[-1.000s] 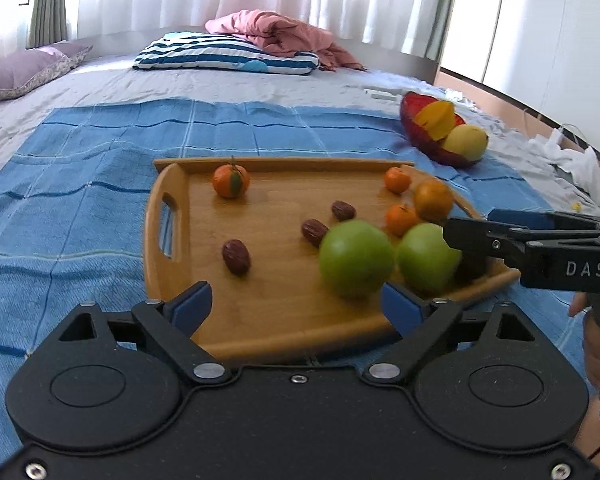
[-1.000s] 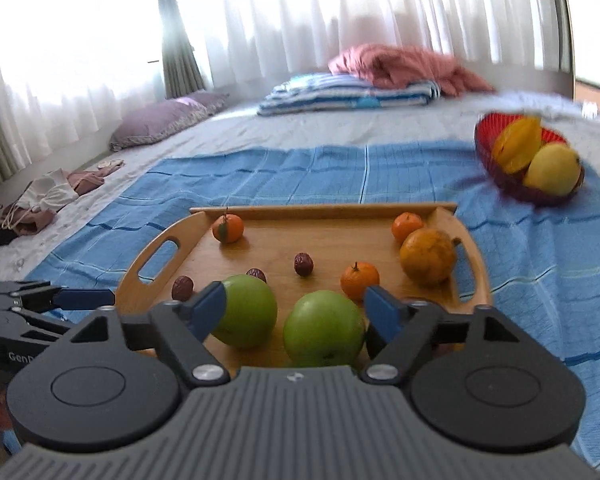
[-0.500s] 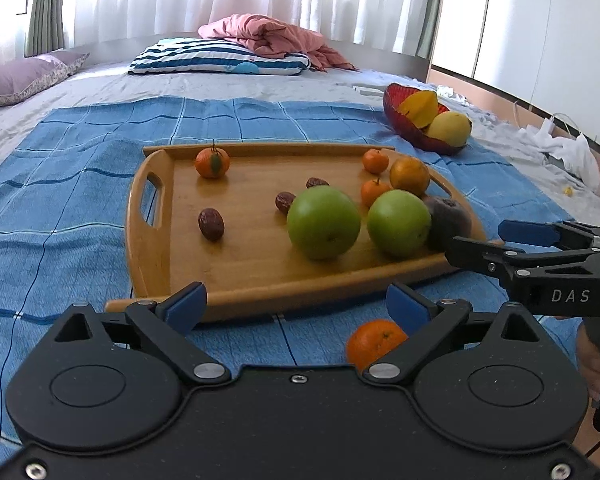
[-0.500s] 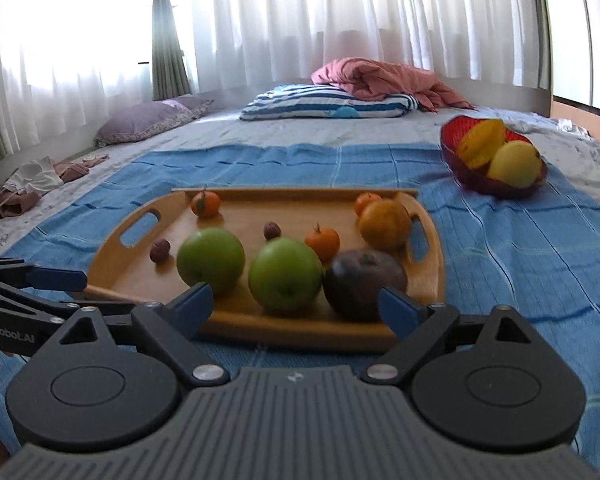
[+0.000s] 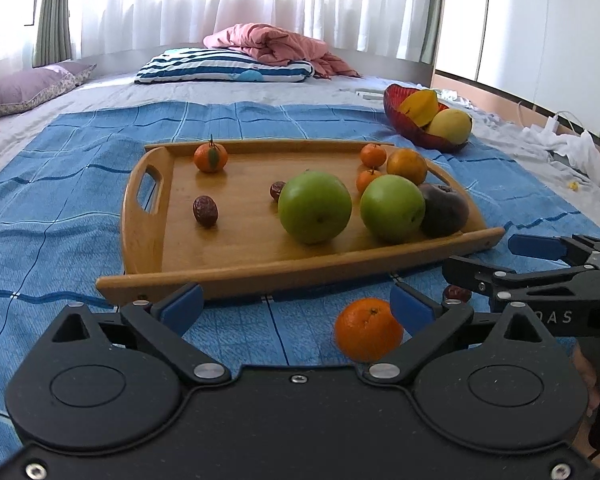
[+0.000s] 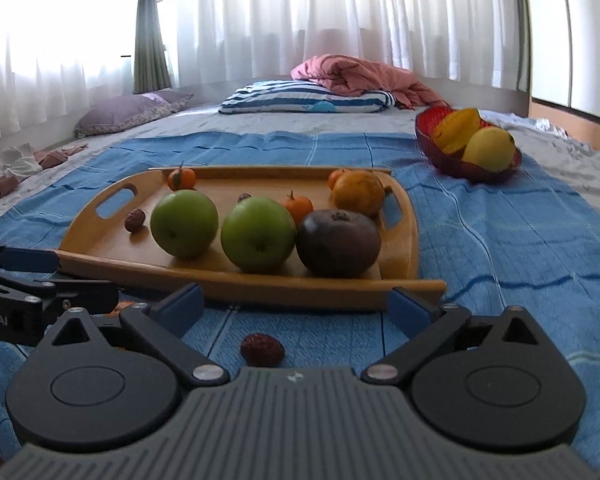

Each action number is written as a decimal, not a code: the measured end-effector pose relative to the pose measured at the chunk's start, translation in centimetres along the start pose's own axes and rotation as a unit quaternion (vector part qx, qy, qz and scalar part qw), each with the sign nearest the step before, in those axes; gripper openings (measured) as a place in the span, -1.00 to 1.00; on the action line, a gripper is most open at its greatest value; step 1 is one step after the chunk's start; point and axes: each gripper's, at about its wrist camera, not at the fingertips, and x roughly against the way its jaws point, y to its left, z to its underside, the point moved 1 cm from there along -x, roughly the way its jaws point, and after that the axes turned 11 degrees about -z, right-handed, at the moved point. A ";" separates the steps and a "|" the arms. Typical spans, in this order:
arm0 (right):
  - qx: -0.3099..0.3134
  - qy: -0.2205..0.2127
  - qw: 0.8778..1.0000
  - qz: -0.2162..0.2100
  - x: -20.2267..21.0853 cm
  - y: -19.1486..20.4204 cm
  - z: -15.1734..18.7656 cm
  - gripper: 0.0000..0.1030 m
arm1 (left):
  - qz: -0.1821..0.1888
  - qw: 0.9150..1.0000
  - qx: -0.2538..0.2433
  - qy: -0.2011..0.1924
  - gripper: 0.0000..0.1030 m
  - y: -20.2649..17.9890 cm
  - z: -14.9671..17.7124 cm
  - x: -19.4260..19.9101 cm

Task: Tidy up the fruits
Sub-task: 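Move the left tool toward the large orange while the right tool approaches the last date, then grasp the large orange with the left tool while the right tool grasps the last date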

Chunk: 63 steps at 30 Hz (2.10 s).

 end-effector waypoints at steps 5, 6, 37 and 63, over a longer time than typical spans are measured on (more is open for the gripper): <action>-0.007 -0.007 1.000 0.017 -0.2 -0.1 0.5 1.00 | -0.002 1.000 -0.010 -0.004 0.95 -0.6 0.6 -0.2; -0.004 -0.008 1.000 0.020 -0.2 0.1 0.5 1.00 | 0.000 1.000 -0.011 -0.004 0.95 -0.7 0.8 -0.2; 0.016 -0.019 1.000 -0.009 -0.5 0.9 3.8 0.94 | 0.026 0.999 0.024 0.005 0.69 -1.0 2.9 -0.2; -0.021 -0.058 0.998 -0.021 0.4 0.1 4.5 0.38 | -0.025 0.999 0.014 -0.020 0.38 -3.5 2.7 0.2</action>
